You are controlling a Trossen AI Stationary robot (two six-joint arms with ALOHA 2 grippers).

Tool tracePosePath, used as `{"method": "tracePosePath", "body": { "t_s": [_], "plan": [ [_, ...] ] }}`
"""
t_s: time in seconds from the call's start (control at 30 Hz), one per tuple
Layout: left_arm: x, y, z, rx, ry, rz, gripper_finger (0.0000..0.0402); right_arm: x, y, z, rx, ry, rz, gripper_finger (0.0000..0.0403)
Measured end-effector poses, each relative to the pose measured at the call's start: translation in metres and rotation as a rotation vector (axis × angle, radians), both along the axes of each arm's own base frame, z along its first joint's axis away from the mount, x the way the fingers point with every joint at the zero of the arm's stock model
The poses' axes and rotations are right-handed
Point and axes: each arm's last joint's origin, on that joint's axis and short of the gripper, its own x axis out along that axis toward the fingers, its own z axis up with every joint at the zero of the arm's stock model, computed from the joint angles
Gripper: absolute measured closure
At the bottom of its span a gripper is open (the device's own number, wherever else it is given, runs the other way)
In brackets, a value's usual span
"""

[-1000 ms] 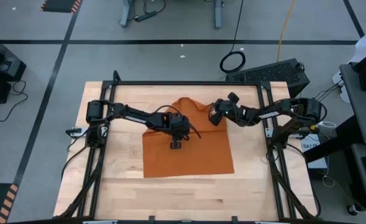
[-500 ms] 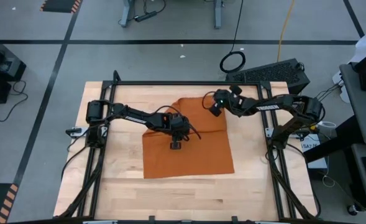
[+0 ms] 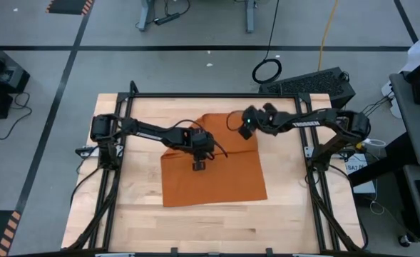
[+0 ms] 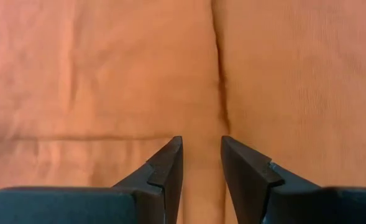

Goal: Roll towel into tight, uniform cylinder
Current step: Fold the brown towel

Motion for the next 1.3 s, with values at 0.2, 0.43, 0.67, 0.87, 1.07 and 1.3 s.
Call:
{"method": "tracePosePath", "body": {
  "t_s": [0.2, 0.43, 0.67, 0.87, 1.07, 1.3],
  "plan": [
    [-0.017, 0.002, 0.015, 0.083, 0.093, 0.037, 0.0286, 0.004, 0.048, -0.019, 0.091, -0.081, 0.069, 0.0273],
    [-0.029, 0.001, 0.01, 0.122, 0.125, 0.021, 0.0286, 0.011, 0.092, -0.02, -0.039, -0.134, 0.115, 0.0273],
    [-0.042, 0.002, -0.012, 0.147, 0.089, 0.079, 0.0286, 0.017, 0.119, -0.017, -0.1, -0.313, 0.145, 0.0273],
    [-0.044, 0.001, -0.022, 0.146, 0.002, 0.099, 0.0286, 0.016, 0.144, -0.029, -0.104, -0.555, 0.23, 0.0273],
    [-0.044, 0.001, -0.03, 0.155, -0.096, 0.106, 0.0286, 0.015, 0.159, -0.05, -0.07, -0.557, 0.261, 0.0273],
    [-0.035, 0.003, -0.019, 0.205, -0.226, 0.131, 0.0286, 0.02, 0.167, -0.064, -0.051, -0.593, 0.272, 0.0273]
  ]
}}
